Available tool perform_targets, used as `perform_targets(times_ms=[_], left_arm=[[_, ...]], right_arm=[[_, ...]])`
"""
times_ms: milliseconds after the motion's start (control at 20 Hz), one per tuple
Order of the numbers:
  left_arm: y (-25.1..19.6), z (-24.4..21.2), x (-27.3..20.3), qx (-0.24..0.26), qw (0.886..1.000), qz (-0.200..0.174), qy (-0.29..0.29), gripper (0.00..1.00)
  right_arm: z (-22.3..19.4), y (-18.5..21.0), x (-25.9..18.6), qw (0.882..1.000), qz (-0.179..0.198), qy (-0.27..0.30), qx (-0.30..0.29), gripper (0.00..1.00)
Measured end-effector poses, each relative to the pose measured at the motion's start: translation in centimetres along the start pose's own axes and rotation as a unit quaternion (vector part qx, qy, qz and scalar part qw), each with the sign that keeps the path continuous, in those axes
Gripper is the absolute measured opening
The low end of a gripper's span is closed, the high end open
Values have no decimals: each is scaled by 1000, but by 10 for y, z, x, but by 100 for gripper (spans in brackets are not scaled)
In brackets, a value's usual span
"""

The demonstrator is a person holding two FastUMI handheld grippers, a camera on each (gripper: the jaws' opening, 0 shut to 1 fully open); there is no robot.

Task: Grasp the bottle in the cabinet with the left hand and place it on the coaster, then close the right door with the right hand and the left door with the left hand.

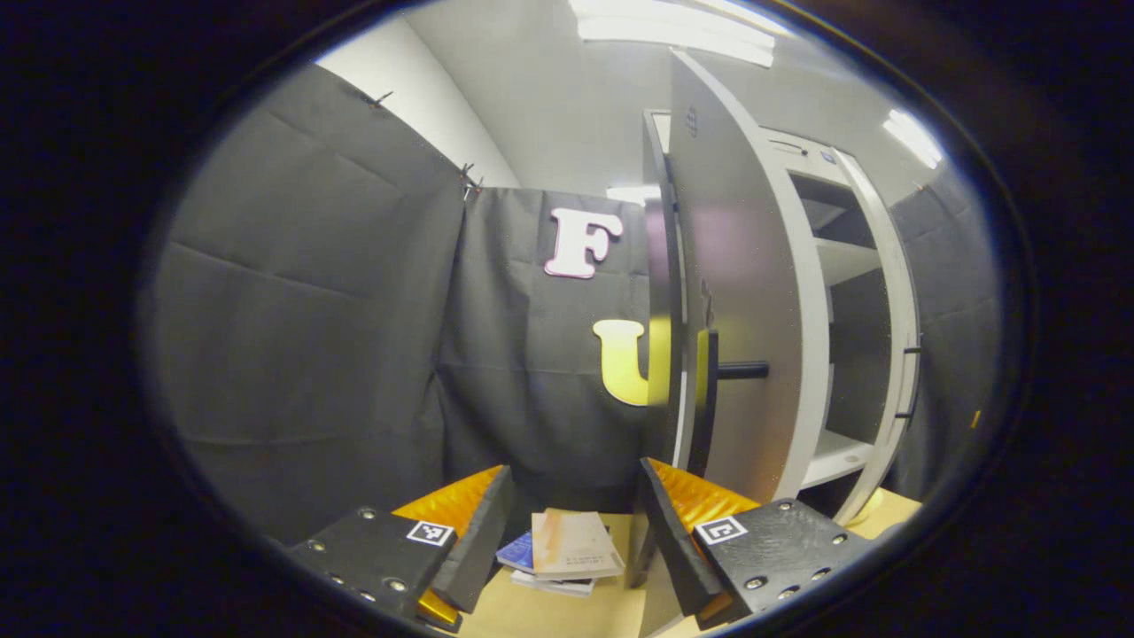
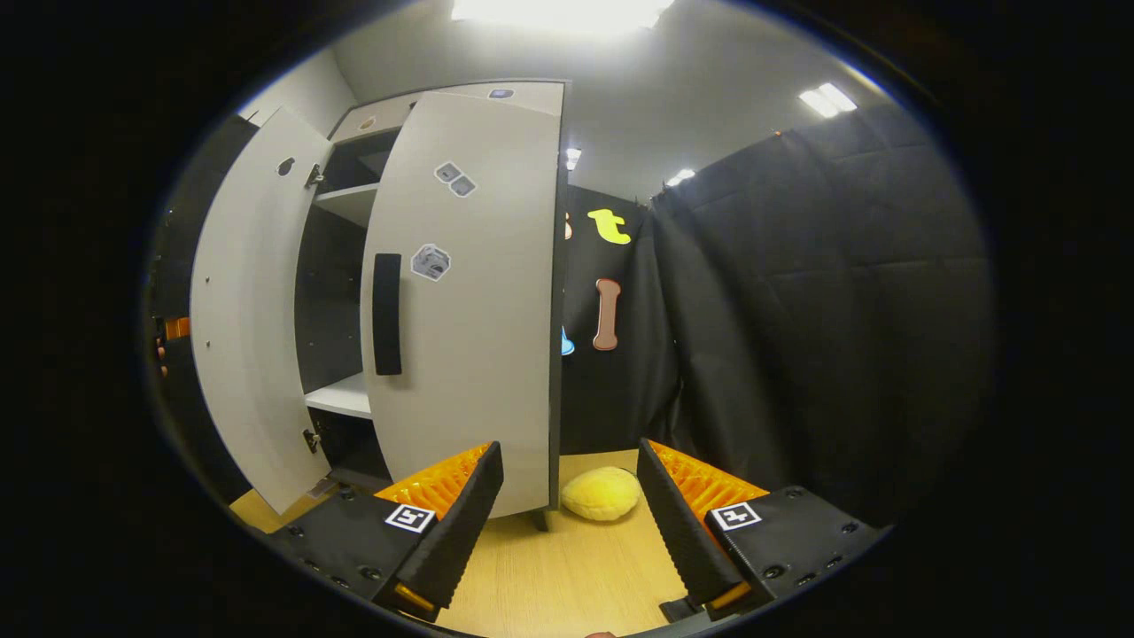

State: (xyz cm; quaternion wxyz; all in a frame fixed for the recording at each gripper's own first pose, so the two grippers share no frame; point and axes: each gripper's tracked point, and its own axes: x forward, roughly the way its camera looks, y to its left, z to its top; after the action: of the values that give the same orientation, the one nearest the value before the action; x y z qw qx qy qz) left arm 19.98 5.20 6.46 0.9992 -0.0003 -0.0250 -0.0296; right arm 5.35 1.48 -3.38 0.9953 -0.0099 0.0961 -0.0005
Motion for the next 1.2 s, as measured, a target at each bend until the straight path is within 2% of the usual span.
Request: perform_targets(times_ms=[250, 450, 700, 750, 800, 950, 1100, 1200], left_arm=[[-18, 1, -7, 20, 1000, 3, 0, 89], [-66, 3, -14, 27, 999, -29, -3, 89], [-126, -4, -15, 14, 999, -52, -1, 89], [-138, -9, -17, 11, 998, -57, 2, 77], [-150, -11, -16, 6, 998, -60, 3, 89], [-185, -15, -9, -2, 997, -73, 3, 89], [-215, -16, 2, -7, 996, -87, 3, 80], [-233, -17, 6, -5, 996, -90, 1, 83]], right_arm=[[-7, -28, -4, 1000, -7, 13, 7, 97], [-13, -38, -5, 1000, -2, 18, 9, 97], [-23, -49, -6, 999, 2, 29, 13, 97], [-26, -54, -9, 999, 1, 31, 14, 97], [-28, -58, -11, 999, -1, 34, 16, 97], [-34, -72, -17, 999, -9, 41, 25, 97], [-37, -84, -24, 998, -19, 43, 33, 97], [-41, -89, -29, 998, -22, 45, 36, 97]])
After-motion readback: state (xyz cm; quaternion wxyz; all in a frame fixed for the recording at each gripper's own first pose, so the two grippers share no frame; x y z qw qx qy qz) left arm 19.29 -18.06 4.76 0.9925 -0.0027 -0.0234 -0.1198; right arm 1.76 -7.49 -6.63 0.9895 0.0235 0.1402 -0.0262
